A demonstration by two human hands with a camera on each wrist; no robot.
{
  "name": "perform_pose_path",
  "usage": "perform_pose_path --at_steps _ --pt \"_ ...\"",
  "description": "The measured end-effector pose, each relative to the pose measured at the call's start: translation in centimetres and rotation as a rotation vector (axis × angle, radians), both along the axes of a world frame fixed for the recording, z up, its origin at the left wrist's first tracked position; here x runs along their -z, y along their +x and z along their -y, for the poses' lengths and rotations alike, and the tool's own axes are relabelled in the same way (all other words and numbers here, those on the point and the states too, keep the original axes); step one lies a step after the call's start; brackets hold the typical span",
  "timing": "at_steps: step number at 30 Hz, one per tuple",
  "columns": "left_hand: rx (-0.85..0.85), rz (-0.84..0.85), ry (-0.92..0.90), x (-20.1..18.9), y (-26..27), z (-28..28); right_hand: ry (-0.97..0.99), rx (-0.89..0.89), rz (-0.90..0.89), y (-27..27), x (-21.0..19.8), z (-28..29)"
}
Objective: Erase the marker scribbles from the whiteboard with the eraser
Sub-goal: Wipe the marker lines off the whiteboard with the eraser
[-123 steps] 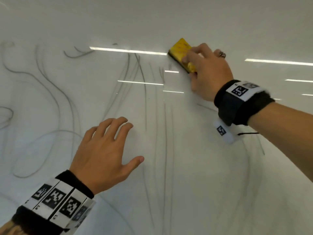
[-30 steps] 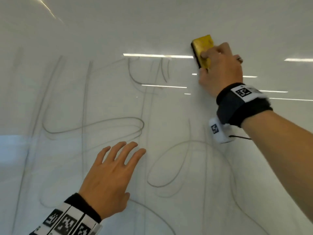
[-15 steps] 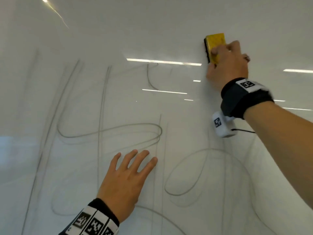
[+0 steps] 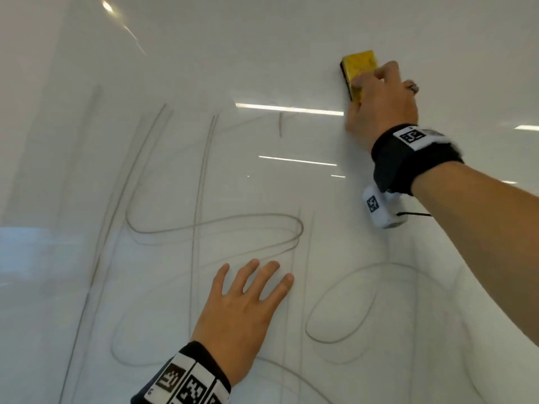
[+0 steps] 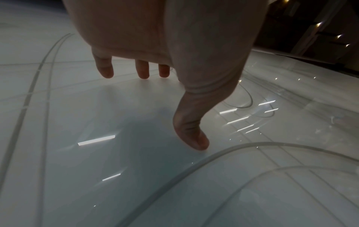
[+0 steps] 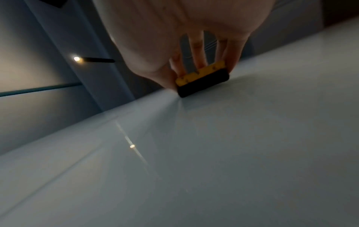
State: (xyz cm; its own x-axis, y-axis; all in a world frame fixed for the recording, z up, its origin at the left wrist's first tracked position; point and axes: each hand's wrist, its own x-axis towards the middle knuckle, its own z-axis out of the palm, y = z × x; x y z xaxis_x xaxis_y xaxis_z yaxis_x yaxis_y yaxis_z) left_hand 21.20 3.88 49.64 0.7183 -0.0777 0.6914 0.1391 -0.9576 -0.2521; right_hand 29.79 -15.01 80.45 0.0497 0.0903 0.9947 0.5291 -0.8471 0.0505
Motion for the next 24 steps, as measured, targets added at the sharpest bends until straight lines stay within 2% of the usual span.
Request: perform_pose_path --at_steps 2,5,7,9,11,13,15,18,19,21,24 --pt "-0.019 -0.027 -0.005 -0.3 -0.2 0.2 -0.176 0.014 -0.006 -0.9 2.7 -3.3" --pt "-0.017 -0.016 -0.015 -0.1 -0.3 -0.1 -0.649 -0.087 0.192 -1.6 9.6 -7.8" --pt "-0.021 -0.061 -0.025 -0.3 -0.6 -0.3 -0.750 -0.065 0.206 -1.7 8.9 -7.4" --pt "-0.009 -0.048 -0.034 -0.1 -0.6 -0.3 -0.584 0.037 0.155 -1.6 5.0 -6.0" --pt "0.003 -0.065 -0.031 -0.5 -0.9 0.0 -0.288 0.036 0.056 -1.2 0.9 -4.4" --pt "0.014 -0.011 0.016 -0.3 -0.6 -0.1 -0.117 -0.008 0.008 -1.1 -0.3 -4.9" --pt "0.016 0.027 0.015 -0.3 -0.6 -0.1 -0.232 -0.031 0.031 -1.3 2.1 -7.9" --pt "0.016 0.034 0.024 -0.2 -0.5 -0.4 -0.605 -0.098 0.104 -2.2 7.9 -11.6" --pt "0.017 0.039 0.021 -0.2 -0.6 -0.4 -0.672 -0.097 0.121 -2.2 8.3 -11.6" --pt "0.014 0.037 0.032 0.2 -0.5 -0.6 -0.622 -0.078 0.117 -2.1 5.7 -10.4" --pt "0.079 0.035 0.082 0.5 -0.6 -2.2 -0.319 -0.057 0.041 -1.7 0.0 -7.6"
